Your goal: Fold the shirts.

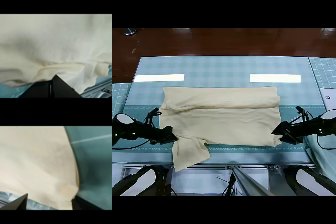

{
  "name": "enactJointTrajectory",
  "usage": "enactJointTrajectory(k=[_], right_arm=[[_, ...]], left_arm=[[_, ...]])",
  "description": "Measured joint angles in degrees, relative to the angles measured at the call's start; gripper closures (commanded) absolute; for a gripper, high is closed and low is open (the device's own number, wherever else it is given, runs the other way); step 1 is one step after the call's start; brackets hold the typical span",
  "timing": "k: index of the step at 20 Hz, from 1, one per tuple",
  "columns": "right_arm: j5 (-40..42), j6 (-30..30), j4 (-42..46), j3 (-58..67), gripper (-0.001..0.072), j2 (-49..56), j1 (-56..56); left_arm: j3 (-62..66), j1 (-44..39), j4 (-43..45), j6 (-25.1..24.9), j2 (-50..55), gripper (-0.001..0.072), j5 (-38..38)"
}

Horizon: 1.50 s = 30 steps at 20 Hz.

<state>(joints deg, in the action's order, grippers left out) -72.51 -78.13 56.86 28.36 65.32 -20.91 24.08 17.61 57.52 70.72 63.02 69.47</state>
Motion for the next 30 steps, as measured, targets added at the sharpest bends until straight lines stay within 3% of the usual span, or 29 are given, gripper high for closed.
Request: enactJointTrajectory(k=[2,12,17,23,30], right_arm=[[2.0,1.1,-0.9,0.0,0.0678,0.6,0.0],[-0.8,6.8,-3.7,6.8,0.0688,1.2,0.0],[0.0,6.5,-4.8,16.4,0.0688,2.2,0.0],[1.4,7.6,-12.9,26.3,0.0688,11.2,0.0],[3.2,8.7,-18.1,35.4,0.0688,23.6,0.0]], left_arm=[[0.0,0.0,-0.1,0.0,0.0,0.0686,-0.2],[5.4,0.0,-0.4,0.0,-0.1,0.0687,0.7],[15.7,1.9,-7.1,0.0,2.4,0.0687,0.6],[30.5,0.5,-14.3,2.3,13.9,0.0687,-0.5],[47.6,-2.2,-15.8,7.8,29.1,0.0687,-0.8]])
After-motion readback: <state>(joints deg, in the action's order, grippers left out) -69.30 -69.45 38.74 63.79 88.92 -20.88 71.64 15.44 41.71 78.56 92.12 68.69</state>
